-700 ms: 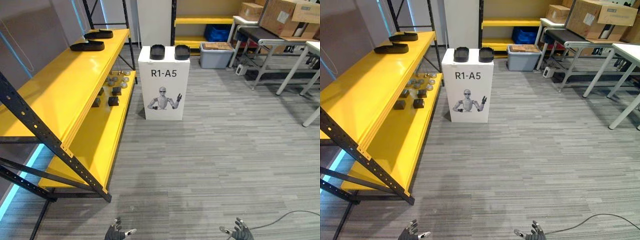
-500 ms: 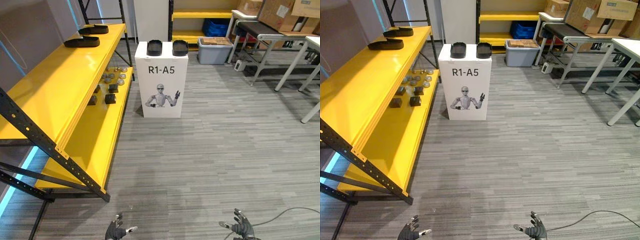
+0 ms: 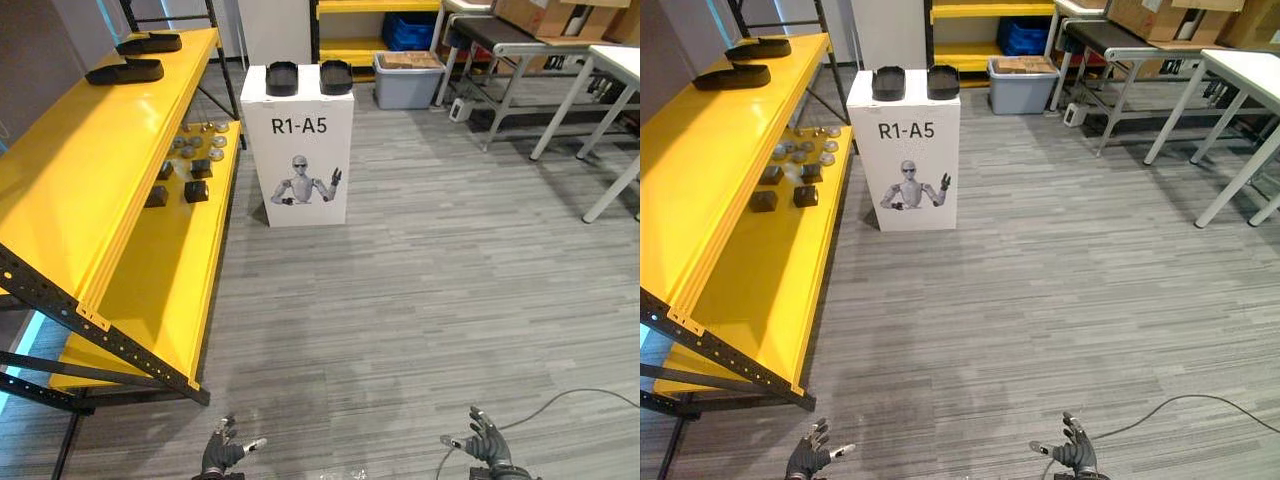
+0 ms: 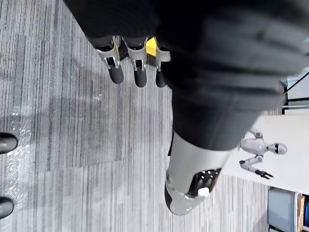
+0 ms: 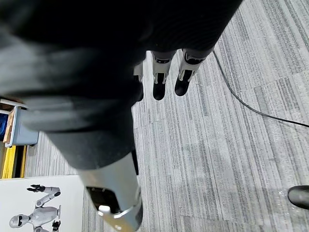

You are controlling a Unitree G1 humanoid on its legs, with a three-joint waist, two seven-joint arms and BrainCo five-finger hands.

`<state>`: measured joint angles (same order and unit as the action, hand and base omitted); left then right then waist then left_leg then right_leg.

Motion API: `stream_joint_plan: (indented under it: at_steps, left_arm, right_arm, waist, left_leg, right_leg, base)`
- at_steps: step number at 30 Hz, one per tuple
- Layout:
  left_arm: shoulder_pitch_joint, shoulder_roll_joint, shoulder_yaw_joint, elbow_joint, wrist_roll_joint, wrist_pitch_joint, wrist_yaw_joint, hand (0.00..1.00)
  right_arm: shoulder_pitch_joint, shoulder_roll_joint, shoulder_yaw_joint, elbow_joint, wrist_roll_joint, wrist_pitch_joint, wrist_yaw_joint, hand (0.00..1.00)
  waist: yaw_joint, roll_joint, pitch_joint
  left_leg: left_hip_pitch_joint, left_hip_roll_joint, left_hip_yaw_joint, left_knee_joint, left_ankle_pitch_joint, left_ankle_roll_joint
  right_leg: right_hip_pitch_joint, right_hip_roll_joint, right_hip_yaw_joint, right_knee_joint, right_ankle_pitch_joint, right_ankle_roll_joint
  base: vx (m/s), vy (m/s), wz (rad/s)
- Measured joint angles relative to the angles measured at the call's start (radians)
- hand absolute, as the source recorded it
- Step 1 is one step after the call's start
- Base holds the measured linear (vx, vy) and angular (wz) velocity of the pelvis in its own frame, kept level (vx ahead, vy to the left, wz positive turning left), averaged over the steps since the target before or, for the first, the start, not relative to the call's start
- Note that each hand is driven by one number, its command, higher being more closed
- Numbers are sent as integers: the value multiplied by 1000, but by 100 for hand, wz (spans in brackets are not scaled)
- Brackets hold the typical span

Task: Walk over and take plastic housings, then place them on the shelf

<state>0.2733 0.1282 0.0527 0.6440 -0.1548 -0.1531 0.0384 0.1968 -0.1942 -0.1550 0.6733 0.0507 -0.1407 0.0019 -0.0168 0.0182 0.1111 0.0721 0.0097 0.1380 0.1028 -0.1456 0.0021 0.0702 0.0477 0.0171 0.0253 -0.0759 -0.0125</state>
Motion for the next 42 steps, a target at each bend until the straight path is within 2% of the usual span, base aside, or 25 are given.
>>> stream_joint_plan:
  at_steps: [2, 3, 5, 8, 9, 12, 14, 15, 16, 17, 18, 20, 21, 23, 25, 27, 29, 30, 31, 32, 33, 34, 37, 39, 42]
  left_arm:
    - [-4, -2, 0, -18, -2, 1, 1, 0]
    - [-5, -2, 0, -40, -13, 0, 2, 0]
    - [-8, -2, 0, -48, -20, 0, 6, 0]
    - [-16, 6, -3, -44, -20, 2, 26, 0]
    - [-16, 7, -5, -44, -20, 2, 31, 0]
    - [-69, 8, -5, -37, -22, 3, 43, 0]
    - [-122, 10, -6, -30, -33, 0, 44, 0]
    - [-139, 20, -11, -16, -35, 0, 45, 0]
    - [-155, 15, -20, 5, -36, -1, 45, 0]
    - [-167, 12, -23, 13, -30, 0, 42, 0]
    - [-170, 7, -23, 17, -26, 0, 42, 0]
    - [-168, -8, -19, 31, -19, 0, 44, 0]
    - [-155, -22, -15, 25, -20, 0, 42, 0]
    - [-142, -36, -3, 11, -21, -2, 43, 0]
    - [-140, -48, -8, -1, -24, -2, 43, 0]
    - [-131, -54, -9, -23, -42, -2, 44, 0]
    - [-119, -54, 1, -29, -48, -1, 50, 0]
    - [-117, -56, 1, -29, -57, -2, 55, 0]
    - [-116, -57, 1, -29, -57, -2, 60, 0]
    - [-113, -56, 1, -28, -57, -2, 64, 0]
    - [-112, -54, 3, -28, -57, -2, 65, 0]
    - [-133, -56, 4, -27, -56, -2, 65, 0]
    - [-147, -65, -1, 17, -54, 2, 62, 0]
    - [-134, -48, -6, 44, -52, 10, 62, 0]
    - [-120, -33, -28, 48, -54, 11, 64, 0]
  right_arm:
    - [-26, -1, -1, -1, 2, 0, -7, 0]
    - [-36, -1, -1, 0, 2, 1, -11, 0]
    - [-45, -1, 3, 1, 3, 2, -12, 0]
    - [-58, 1, 24, 1, 3, 6, -18, 0]
    - [-58, 1, 24, 1, 3, 9, -18, 0]
    - [-67, -15, 42, 1, 19, 10, -21, 0]
    - [-71, -18, 43, 2, 19, 11, -23, 0]
    - [-67, -21, 46, 6, 19, 11, -24, 0]
    - [-69, -29, 44, 14, 19, 12, -26, 0]
    - [-89, -26, 39, 9, 18, 13, -31, 0]
    - [-94, -26, 39, 10, 18, 13, -32, 0]
    - [-93, -22, 48, 10, 18, 14, -31, 0]
    - [-81, -9, 74, 10, 19, 13, -32, 0]
    - [-78, 11, 88, 8, 33, 10, -40, 0]
    - [-83, 26, 90, 9, 48, 9, -41, 0]
    - [-110, 24, 94, 30, 61, 10, -41, 0]
    - [-135, 26, 84, 59, 60, 12, -42, 0]
    - [-142, 25, 75, 60, 60, 11, -46, 0]
    - [-145, 20, 76, 64, 60, 11, -52, 0]
    - [-142, 22, 78, 68, 60, 12, -55, 0]
    - [-141, 28, 79, 68, 60, 12, -56, 0]
    - [-136, 32, 78, 69, 60, 12, -59, 0]
    - [-129, 34, 75, 108, 59, 15, -59, 0]
    - [-105, 54, 79, 115, 57, 15, -54, 0]
    - [-92, 57, 85, 124, 57, 17, -46, 0]
  waist:
    - [-1, 7, 8]
    - [1, 6, 15]
    - [9, 2, 24]
    - [1, -3, 57]
    - [2, 1, 61]
    - [-30, 25, 101]
    - [-54, 33, 115]
    - [-58, 22, 113]
    - [-59, 36, 115]
    - [-60, 40, 116]
    - [-61, 40, 116]
    - [-59, 46, 121]
    - [-48, 47, 126]
    - [-14, 35, 128]
    - [5, 19, 126]
    - [39, 16, 131]
    - [59, 14, 137]
    - [69, 15, 136]
    - [73, 16, 137]
    - [82, 12, 134]
    - [81, 4, 128]
    - [67, -30, 121]
    - [62, -37, 121]
    - [48, -61, 121]
    - [29, -51, 120]
  left_leg:
    - [-43, 4, 3, 60, -36, 6]
    - [-57, -1, 7, 94, -62, 10]
    - [-52, -5, 25, 125, -107, 27]
    - [5, -11, 21, 147, -164, 49]
    - [17, -10, 18, 146, -174, 48]
    - [92, 42, -30, 120, -197, 33]
    - [143, 100, -75, 69, -190, 16]
    - [167, 112, -98, 59, -187, -17]
    - [179, 143, -110, 74, -185, -40]
    - [152, 158, -125, 139, -146, -108]
    - [138, 161, -133, 181, -116, -125]
    - [72, 181, -145, 420, 26, -114]
    - [-52, 230, -149, 751, 65, -136]
    - [-186, 264, -105, 1008, 28, -131]
    - [-324, 257, -29, 1020, -12, -117]
    - [-422, 226, 70, 814, -50, -103]
    - [-435, 162, 79, 512, -43, -95]
    - [-425, 122, 65, 295, 15, -85]
    - [-416, 98, 48, 167, 121, -70]
    - [-398, 89, 45, 170, 208, -35]
    - [-400, 70, 44, 181, 225, 5]
    - [-420, 36, 42, 227, 172, 26]
    - [-396, 3, 43, 304, 62, 53]
    - [-269, -55, 23, 298, -32, 81]
    - [-95, -75, -25, 240, -91, 89]
  right_leg:
    - [-61, -1, 1, 94, -69, 14]
    - [-115, -9, -1, 214, -138, 39]
    - [-200, -28, -26, 421, -189, 93]
    - [-368, -101, -139, 808, -209, 103]
    - [-392, -117, -159, 826, -220, 93]
    - [-485, -137, -219, 711, -215, 83]
    - [-542, -118, -211, 469, -130, 68]
    - [-533, -116, -194, 350, 66, 69]
    - [-528, -100, -204, 382, 108, -13]
    - [-545, -101, -218, 459, 42, -31]
    - [-541, -100, -222, 484, 9, -39]
    - [-446, -79, -236, 470, -57, -57]
    - [-299, -35, -251, 352, -65, -67]
    - [-134, 5, -246, 223, -61, -73]
    - [-27, 17, -239, 120, -61, -75]
    - [48, 19, -198, 58, -61, -74]
    - [108, 10, -152, 26, -76, -49]
    - [153, 0, -129, 4, -97, -30]
    - [196, -4, -101, -14, -128, -24]
    - [222, -15, -76, -17, -149, -9]
    - [231, -33, -73, -14, -162, 4]
    - [225, -73, -85, 11, -181, 27]
    - [121, -117, -80, 334, -212, 81]
    - [-46, -186, -65, 849, -118, 213]
    - [-220, -209, -99, 1052, -170, 124]
  base:
    - [19, 4, -12]
    - [40, -6, -5]
    - [92, 11, -24]
    - [201, 23, -4]
    - [375, -40, 16]
    - [442, -123, 49]
    - [509, -221, 79]
    - [580, -318, 51]
    - [752, -429, 37]
    - [671, -386, 15]
    - [667, -381, 13]
    - [582, -324, 16]
    - [612, -333, 15]
    - [663, -341, -2]
    - [490, -225, -6]
    - [541, -115, -49]
    - [511, 20, -78]
    - [518, 106, -77]
    - [523, 133, -86]
    - [430, 134, -61]
    - [578, 168, -16]
    - [577, 159, 20]
    - [551, 176, 21]
    - [660, 191, 36]
    - [592, 66, 41]
